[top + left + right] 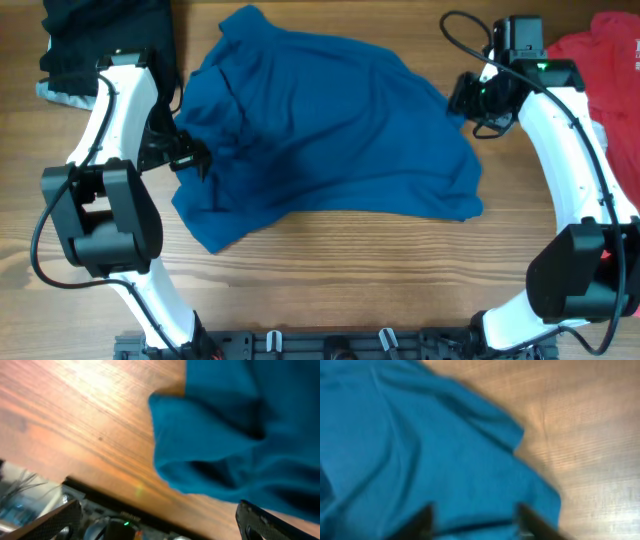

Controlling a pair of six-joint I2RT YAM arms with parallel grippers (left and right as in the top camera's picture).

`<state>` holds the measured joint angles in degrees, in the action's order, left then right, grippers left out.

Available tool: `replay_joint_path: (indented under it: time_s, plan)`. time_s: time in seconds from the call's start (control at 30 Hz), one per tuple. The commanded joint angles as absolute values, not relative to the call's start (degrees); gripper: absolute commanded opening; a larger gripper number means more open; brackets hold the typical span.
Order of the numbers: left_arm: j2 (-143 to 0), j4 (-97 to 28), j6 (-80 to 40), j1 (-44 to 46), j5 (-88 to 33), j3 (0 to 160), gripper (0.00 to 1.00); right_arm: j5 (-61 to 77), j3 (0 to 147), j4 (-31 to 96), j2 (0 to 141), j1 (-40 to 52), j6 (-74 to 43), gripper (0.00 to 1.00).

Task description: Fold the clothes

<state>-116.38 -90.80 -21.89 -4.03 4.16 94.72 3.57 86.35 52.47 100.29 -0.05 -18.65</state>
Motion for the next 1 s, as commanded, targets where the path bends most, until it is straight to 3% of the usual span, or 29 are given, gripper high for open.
replay_joint_path:
  time_s: [0.0, 0.27, 0.73, 0.97]
  plan:
    - [-114.52, -89.10, -22.90, -3.57, -0.21, 94.50, 0.93, 2.59, 87.35, 49.50, 103.85, -3.62, -16.69, 0.06]
    - [-114.52, -83.09, -22.92, 0.34, -0.60, 94.50, 1.00, 11.00, 87.37, 43.51, 119.42, -7.31, -10.09, 0.04]
    - [-114.52, -81.47, -22.96, 1.76, -0.62, 94.50, 1.00, 21.50, 86.65, 39.55, 119.81, -7.07, -10.66, 0.04]
    - [-114.52, -81.52, -22.94, 1.76, -0.60, 94.50, 1.00, 19.99, 86.21, 39.68, 124.90, -6.72, -10.66, 0.04]
